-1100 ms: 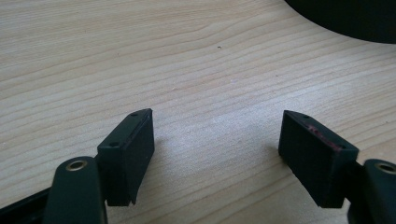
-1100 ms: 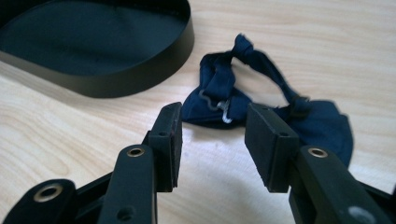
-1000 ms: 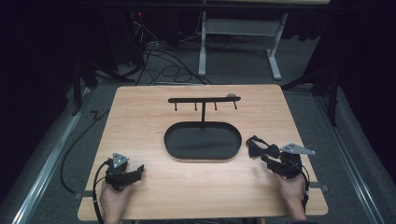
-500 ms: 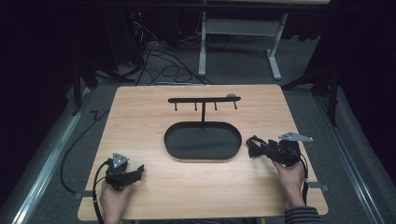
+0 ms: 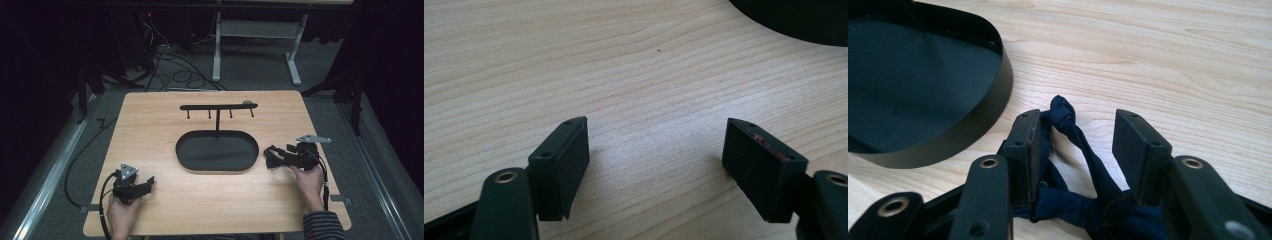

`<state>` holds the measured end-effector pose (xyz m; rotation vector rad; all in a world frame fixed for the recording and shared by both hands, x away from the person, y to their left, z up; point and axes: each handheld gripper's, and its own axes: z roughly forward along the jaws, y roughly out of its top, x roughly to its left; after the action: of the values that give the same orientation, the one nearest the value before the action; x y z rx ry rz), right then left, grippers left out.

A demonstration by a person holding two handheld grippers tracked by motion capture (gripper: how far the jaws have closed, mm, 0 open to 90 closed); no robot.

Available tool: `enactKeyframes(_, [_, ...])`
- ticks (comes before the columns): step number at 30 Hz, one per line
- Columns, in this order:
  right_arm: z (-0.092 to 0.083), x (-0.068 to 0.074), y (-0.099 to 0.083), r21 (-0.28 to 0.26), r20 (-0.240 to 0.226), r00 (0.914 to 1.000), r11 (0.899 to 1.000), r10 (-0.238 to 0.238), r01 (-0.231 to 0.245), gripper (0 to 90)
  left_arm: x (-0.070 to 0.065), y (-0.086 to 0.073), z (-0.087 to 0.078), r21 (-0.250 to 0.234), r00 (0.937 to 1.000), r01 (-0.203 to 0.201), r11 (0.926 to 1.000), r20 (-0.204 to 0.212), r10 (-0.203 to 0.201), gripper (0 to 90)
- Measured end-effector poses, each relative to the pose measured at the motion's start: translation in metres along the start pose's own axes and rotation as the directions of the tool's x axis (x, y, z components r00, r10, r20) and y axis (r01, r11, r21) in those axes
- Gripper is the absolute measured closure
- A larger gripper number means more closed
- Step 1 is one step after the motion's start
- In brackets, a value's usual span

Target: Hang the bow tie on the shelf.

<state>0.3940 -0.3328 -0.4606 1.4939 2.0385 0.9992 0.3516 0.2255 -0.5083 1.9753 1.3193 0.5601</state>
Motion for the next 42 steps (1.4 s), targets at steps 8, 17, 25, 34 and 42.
enactKeyframes(8, [0.012, -0.003, -0.001, 0.038, 0.0, 1.0, 0.999, 0.005, -0.005, 57.7, 0.0, 0.0, 0.0, 0.002, 1.0, -0.001, 1.0, 0.0, 0.001, 27.3])
enactKeyframes(17, [0.019, -0.007, -0.002, 0.077, -0.014, 0.9999, 0.997, 0.01, -0.009, 70.2, 0.0, 0.0, 0.0, 0.002, 1.0, -0.001, 1.0, 0.0, 0.001, 27.3])
enactKeyframes(25, [0.023, -0.008, -0.003, 0.091, -0.014, 0.9999, 0.996, 0.004, -0.003, 78.5, 0.0, 0.0, 0.0, 0.002, 1.0, -0.001, 1.0, 0.0, 0.001, 27.3])
enactKeyframes(34, [0.025, -0.008, -0.004, 0.1, -0.024, 0.9997, 0.995, -0.007, 0.01, 90.0, 0.0, 0.0, 0.0, 0.002, 1.0, 0.0, 1.0, 0.0, 0.0, 27.3])
enactKeyframes(42, [0.016, -0.004, -0.002, 0.057, -0.025, 0.9994, 0.998, -0.024, 0.025, 90.0, 0.0, 0.0, 0.0, 0.0, 1.0, 0.0, 1.0, 0.0, 0.0, 27.3])
